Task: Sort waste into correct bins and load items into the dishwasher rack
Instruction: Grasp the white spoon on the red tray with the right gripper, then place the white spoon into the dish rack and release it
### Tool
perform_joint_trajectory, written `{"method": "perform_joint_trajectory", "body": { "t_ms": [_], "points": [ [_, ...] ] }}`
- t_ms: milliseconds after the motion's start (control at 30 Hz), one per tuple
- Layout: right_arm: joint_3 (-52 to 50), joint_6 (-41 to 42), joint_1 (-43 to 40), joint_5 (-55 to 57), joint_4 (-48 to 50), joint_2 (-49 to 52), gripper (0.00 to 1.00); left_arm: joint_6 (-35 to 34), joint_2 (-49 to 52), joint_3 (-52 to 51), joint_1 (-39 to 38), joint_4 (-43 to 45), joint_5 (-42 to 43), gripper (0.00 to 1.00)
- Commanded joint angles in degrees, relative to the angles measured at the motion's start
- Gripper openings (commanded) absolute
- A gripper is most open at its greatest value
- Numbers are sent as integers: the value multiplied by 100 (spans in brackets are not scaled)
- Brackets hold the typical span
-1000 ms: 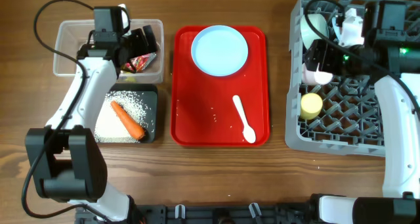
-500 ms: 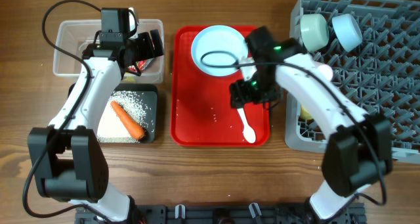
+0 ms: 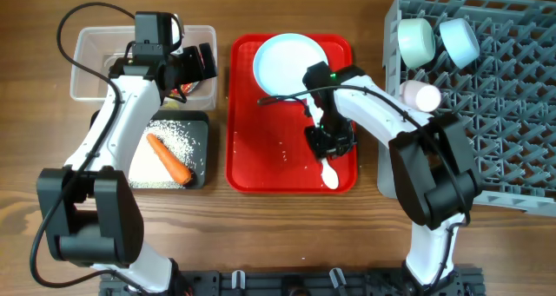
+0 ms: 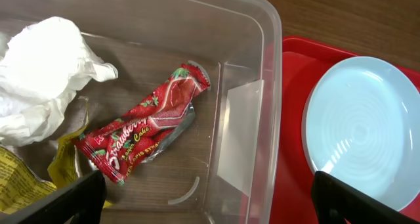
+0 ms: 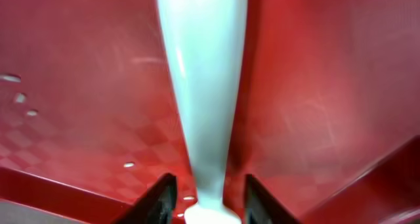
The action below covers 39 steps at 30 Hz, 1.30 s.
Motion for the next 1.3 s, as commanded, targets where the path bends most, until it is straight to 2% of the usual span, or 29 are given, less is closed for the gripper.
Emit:
{"method": "perform_joint_trajectory", "body": {
  "t_ms": [0,100,200,367,533,667,767,800,867,967,1133,1267],
  "points": [
    [-297,4,7,-42,13,96,29,31,-26,-2,0,-22,48,100],
    [-343,2,7,-50,33,96,19,31,-26,-2,-2,-24,50,100],
    [-343,2,7,-50,48,96,4,31,-26,-2,-2,-72,48,100],
    [-142,7,-13,-28,107,-33,4,31,-26,-2,-2,-96,50,100],
    [640,199,-282,671,184,-1510,4,31,-26,-2,0,-232,48,100],
    [754,422,-1495,1502,317,-3040,4,28,-26,-2,-2,-234,50,100],
    [732,439,-2887,1637,271,-3300,4,26,-26,-2,-2,-234,50,100],
    [573,715,-3571,1523,238,-3281,4,26,-26,-2,-2,-238,50,100],
    [328,1167,-4197,1235,251,-3281,4,28,-26,-2,-2,-256,50,100],
    [-295,2553,-5095,1196,269,-3281,4,26,-26,-2,-2,-258,50,100],
    [-1287,4833,-5606,1193,282,-3281,4,26,-26,-2,-2,-330,50,100],
    [-1637,5851,-5630,1213,238,-3281,4,28,-26,-2,0,-426,50,100]
  ]
}}
